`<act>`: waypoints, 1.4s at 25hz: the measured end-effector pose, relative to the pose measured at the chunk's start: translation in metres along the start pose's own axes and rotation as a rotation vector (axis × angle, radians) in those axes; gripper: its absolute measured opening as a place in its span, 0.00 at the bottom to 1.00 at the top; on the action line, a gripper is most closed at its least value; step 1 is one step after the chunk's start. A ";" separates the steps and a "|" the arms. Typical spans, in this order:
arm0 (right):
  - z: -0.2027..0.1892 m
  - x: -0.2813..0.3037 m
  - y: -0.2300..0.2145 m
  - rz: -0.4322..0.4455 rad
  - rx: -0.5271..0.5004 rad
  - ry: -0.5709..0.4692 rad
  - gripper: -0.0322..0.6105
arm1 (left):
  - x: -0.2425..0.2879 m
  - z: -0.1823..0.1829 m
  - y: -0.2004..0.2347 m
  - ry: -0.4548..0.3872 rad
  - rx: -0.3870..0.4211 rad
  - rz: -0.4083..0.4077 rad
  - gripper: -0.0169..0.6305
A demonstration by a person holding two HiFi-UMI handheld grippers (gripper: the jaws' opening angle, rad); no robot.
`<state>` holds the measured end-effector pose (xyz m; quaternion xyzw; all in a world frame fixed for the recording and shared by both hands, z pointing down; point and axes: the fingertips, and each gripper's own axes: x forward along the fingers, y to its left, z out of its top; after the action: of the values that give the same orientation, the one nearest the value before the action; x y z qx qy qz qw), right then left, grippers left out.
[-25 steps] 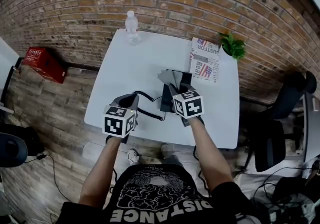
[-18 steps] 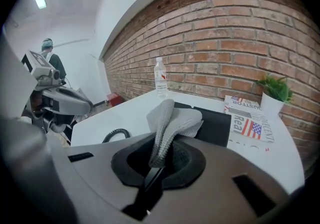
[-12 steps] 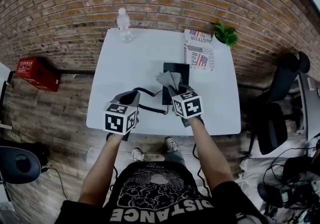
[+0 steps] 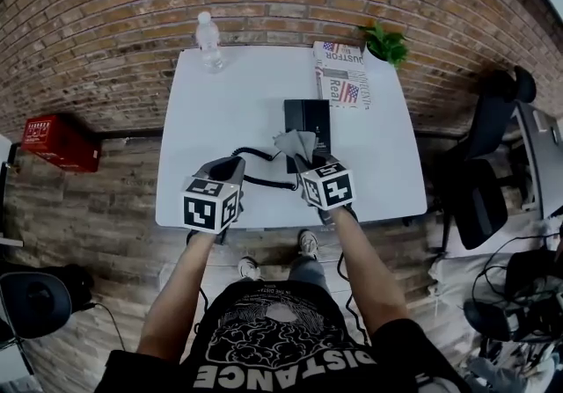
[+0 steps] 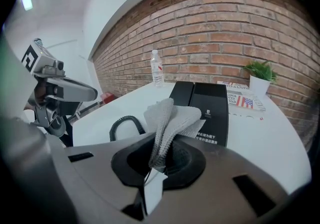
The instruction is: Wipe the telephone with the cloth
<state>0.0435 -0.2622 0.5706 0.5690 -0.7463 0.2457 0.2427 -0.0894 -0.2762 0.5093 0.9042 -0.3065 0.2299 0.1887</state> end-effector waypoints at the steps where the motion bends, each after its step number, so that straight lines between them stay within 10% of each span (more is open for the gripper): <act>1: -0.003 -0.001 0.002 -0.004 0.006 0.002 0.07 | -0.001 -0.002 0.000 0.003 0.002 -0.005 0.04; 23: -0.049 -0.012 0.028 -0.022 0.036 0.044 0.07 | -0.007 -0.024 -0.008 0.027 0.039 -0.076 0.04; 35: -0.004 -0.043 0.017 -0.065 0.016 -0.051 0.07 | -0.002 -0.010 -0.006 0.004 0.034 -0.089 0.04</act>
<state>0.0371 -0.2237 0.5446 0.6009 -0.7314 0.2291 0.2270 -0.0901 -0.2660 0.5154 0.9195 -0.2617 0.2284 0.1842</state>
